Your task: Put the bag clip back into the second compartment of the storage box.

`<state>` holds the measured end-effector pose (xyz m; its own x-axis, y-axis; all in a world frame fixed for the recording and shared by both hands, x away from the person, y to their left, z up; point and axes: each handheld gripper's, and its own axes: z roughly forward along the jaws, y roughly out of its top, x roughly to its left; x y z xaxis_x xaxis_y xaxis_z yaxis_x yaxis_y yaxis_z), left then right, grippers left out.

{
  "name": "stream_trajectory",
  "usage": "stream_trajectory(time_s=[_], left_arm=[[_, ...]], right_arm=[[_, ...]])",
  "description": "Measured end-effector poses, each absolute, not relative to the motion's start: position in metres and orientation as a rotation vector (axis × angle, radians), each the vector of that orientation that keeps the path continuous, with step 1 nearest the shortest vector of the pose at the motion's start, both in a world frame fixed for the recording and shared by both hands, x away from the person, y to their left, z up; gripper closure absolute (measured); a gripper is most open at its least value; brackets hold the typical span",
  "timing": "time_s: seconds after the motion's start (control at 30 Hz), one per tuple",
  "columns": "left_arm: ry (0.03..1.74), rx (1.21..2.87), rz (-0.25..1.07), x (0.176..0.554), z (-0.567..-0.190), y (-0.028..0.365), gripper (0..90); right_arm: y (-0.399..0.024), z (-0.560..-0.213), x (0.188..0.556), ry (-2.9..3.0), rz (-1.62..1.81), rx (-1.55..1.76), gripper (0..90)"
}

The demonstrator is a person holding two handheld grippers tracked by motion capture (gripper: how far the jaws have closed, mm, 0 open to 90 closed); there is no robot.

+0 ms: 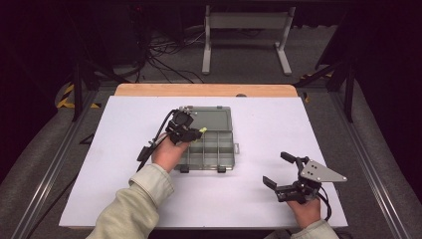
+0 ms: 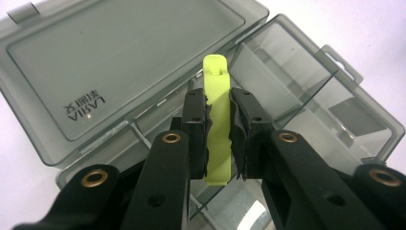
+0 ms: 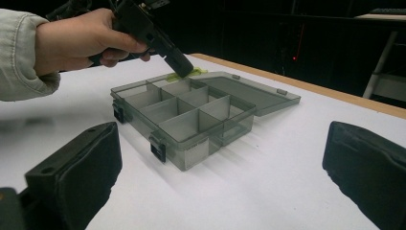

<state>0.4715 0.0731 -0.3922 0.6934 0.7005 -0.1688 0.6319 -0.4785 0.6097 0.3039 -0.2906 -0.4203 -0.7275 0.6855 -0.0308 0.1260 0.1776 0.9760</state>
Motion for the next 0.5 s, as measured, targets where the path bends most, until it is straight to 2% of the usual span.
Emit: stream_trajectory(time_s=[0.5], left_arm=[[1.07, 2.268, 0.092, 0.4763, -0.4009, 0.0738, 76.9]], right_arm=[[-0.2908, -0.4209, 0.3048, 1.991, 1.585, 0.769, 0.4]])
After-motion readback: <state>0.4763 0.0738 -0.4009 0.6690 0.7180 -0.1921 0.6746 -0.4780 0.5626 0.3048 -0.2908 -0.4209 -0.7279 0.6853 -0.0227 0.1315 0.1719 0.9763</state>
